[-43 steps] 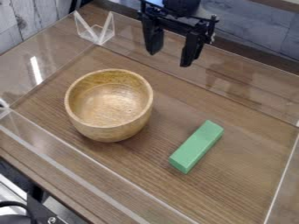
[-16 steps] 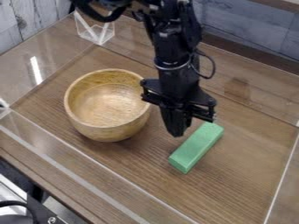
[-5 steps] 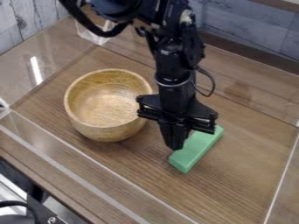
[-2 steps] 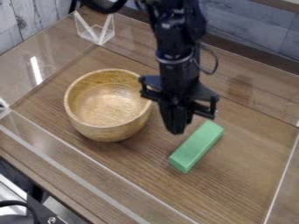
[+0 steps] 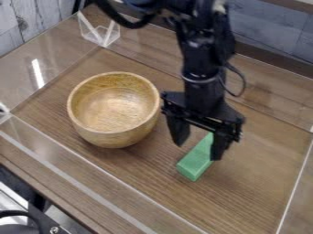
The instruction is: Put green object into wooden bowl
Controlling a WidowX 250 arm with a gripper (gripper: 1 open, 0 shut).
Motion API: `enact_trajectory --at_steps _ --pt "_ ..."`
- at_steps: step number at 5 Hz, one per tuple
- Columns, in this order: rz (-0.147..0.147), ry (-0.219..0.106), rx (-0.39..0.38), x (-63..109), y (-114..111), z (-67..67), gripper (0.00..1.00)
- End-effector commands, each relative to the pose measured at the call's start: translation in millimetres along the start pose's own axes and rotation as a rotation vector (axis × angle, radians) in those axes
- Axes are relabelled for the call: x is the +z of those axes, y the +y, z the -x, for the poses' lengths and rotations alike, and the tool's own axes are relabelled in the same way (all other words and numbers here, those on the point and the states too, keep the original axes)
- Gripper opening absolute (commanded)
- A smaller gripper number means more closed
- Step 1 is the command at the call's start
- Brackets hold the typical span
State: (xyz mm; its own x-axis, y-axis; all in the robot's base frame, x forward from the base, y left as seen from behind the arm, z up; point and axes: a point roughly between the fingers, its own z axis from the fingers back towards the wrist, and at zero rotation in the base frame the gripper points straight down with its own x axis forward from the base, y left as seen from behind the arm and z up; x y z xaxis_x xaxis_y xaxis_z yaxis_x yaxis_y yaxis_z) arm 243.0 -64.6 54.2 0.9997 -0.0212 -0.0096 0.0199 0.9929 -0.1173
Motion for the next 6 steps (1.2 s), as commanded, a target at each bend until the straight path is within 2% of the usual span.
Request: enact_trajectory --at_steps 1,2,3,5,6 --pt "-0.006 -0.037 -0.004 -7.0 5 -9.6 1.0" --pt "-0.018 -0.019 0.001 -22.6 13 -8.2 1.0" --pt "-0.016 -0.024 0.047 -26.1 8 -12.7 0.0" --pt "-0.001 -0.032 0.124 -13.7 -2 -18.5 0.0" --pt "0.007 -0.027 0.088 -7.5 -18 -21.6 0.0"
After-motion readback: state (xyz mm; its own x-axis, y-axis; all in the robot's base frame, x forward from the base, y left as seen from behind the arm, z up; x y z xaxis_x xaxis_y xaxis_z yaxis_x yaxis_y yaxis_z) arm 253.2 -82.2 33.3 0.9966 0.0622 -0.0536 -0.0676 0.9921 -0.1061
